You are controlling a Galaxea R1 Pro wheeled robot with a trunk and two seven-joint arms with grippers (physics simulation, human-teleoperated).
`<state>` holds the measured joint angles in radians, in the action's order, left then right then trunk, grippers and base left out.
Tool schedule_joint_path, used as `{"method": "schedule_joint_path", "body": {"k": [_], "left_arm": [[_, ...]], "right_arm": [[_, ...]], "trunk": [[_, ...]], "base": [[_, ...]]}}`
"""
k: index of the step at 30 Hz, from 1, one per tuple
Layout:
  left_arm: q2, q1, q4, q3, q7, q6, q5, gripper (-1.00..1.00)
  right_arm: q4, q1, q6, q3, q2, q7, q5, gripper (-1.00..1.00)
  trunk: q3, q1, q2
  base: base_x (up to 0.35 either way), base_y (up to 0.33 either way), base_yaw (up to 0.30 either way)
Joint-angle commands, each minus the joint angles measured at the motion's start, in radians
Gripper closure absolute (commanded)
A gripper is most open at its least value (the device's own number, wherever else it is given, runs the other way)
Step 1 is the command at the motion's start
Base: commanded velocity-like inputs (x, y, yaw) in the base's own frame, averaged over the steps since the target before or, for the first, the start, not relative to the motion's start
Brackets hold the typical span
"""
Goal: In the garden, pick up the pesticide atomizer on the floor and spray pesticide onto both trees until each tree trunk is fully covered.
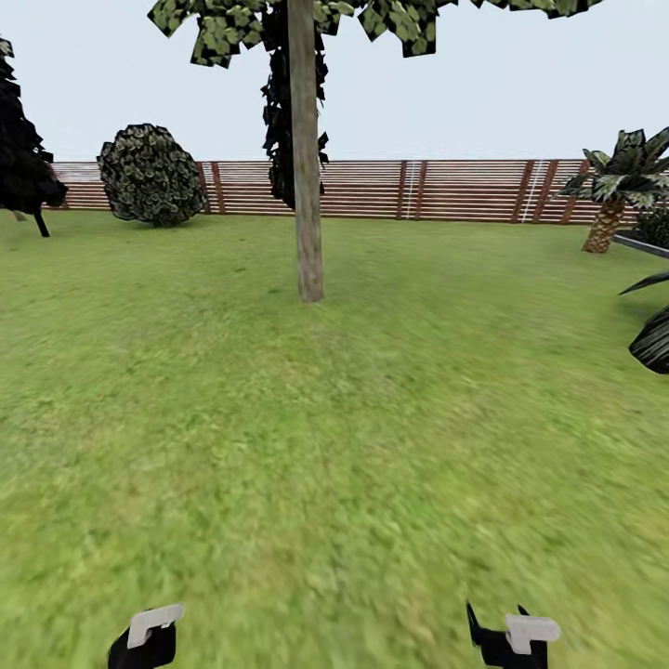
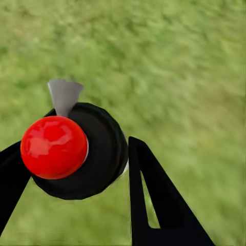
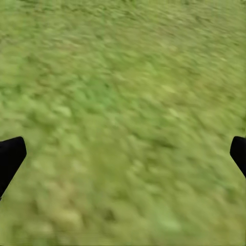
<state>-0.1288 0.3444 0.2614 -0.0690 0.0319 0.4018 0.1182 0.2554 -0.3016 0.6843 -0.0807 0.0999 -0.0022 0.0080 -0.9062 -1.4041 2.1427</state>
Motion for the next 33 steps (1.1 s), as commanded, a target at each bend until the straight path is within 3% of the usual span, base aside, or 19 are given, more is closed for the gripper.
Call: {"method": "schedule_joint_path", "body": {"k": [1, 33], "left_arm": [[0.000, 0.001, -0.001, 0.002, -0.001, 0.003, 0.009, 1.00], [0.000, 0.001, -0.001, 0.002, -0.001, 0.003, 0.009, 1.00]], "right_arm": [[-0.001, -0.001, 0.003, -0.003, 0.000, 0.000, 0.001, -1.00], [-0.001, -0.001, 0.003, -0.003, 0.000, 0.000, 0.001, -1.00]], "trunk": [[-0.001, 0.000, 0.000], [-0.001, 0.000, 0.000]], "base": [[0.337, 0.000, 0.000], [0.337, 0.000, 0.000]]}}
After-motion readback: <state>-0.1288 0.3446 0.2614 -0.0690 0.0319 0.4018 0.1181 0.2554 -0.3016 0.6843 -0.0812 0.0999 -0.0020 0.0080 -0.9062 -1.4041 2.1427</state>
